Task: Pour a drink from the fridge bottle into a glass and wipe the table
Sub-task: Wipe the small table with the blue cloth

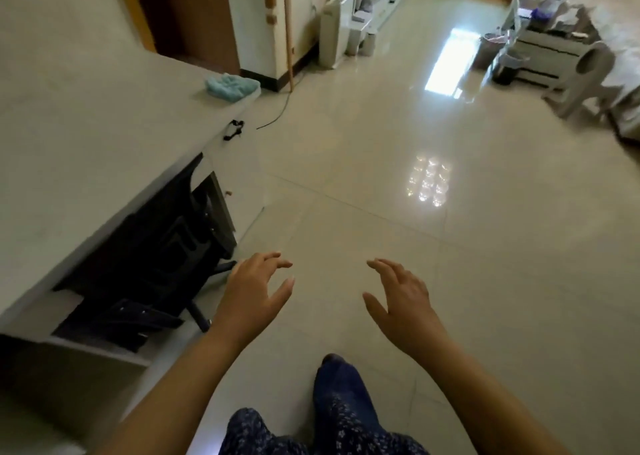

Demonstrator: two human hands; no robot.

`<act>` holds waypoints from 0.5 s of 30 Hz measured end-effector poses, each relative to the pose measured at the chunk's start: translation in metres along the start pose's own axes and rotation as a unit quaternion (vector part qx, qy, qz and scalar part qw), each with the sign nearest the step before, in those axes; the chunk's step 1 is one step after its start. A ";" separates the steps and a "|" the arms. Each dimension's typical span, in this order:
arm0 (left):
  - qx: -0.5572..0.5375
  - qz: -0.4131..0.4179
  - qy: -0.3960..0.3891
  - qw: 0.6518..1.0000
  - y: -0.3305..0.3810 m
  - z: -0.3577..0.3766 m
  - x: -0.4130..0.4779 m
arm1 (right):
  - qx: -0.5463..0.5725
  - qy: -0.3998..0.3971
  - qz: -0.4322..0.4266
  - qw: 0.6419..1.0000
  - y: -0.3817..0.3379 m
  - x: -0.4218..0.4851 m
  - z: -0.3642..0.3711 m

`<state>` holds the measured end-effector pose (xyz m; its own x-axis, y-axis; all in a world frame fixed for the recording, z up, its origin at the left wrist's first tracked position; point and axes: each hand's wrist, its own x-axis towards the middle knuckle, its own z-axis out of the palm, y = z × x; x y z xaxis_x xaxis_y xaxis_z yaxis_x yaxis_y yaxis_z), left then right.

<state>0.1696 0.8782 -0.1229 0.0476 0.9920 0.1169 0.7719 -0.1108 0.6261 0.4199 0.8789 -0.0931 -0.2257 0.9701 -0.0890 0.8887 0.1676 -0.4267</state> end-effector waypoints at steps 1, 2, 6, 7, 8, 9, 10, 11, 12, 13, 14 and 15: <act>0.000 -0.020 0.014 1.000 -0.007 -0.003 0.017 | -0.005 -0.007 -0.017 1.000 0.001 0.028 -0.004; 0.000 -0.037 0.029 0.999 -0.012 -0.005 0.034 | -0.008 -0.012 -0.034 0.999 0.002 0.056 -0.008; 0.016 -0.077 0.086 0.993 -0.030 -0.018 0.103 | -0.007 -0.021 -0.098 0.995 -0.003 0.164 -0.029; 0.018 -0.083 0.097 0.992 -0.035 -0.022 0.120 | -0.007 -0.023 -0.115 0.993 -0.006 0.190 -0.033; 0.022 -0.088 0.106 0.990 -0.039 -0.027 0.137 | -0.011 -0.024 -0.131 0.991 -0.010 0.216 -0.035; 0.028 -0.092 0.113 0.989 -0.044 -0.031 0.154 | -0.015 -0.026 -0.144 0.989 -0.014 0.241 -0.037; 0.033 -0.098 0.118 0.988 -0.049 -0.035 0.170 | -0.017 -0.028 -0.156 0.987 -0.019 0.265 -0.037; 0.033 -0.104 0.124 0.986 -0.055 -0.039 0.185 | -0.017 -0.032 -0.166 0.985 -0.025 0.288 -0.037; 0.033 -0.109 0.130 0.985 -0.062 -0.043 0.202 | -0.017 -0.037 -0.178 0.983 -0.032 0.311 -0.035; 0.035 -0.113 0.139 0.983 -0.070 -0.046 0.219 | -0.016 -0.042 -0.189 0.981 -0.039 0.335 -0.032; 0.039 -0.117 0.147 0.981 -0.079 -0.050 0.236 | -0.015 -0.047 -0.201 0.978 -0.046 0.359 -0.029; 0.043 -0.123 0.153 0.980 -0.089 -0.054 0.254 | -0.016 -0.051 -0.210 0.976 -0.053 0.383 -0.025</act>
<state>0.0788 1.1365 -0.1076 -0.3294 0.9218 0.2044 0.7874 0.1487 0.5982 0.2967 1.2457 -0.0826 -0.6109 0.7917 -0.0025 0.7202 0.5543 -0.4173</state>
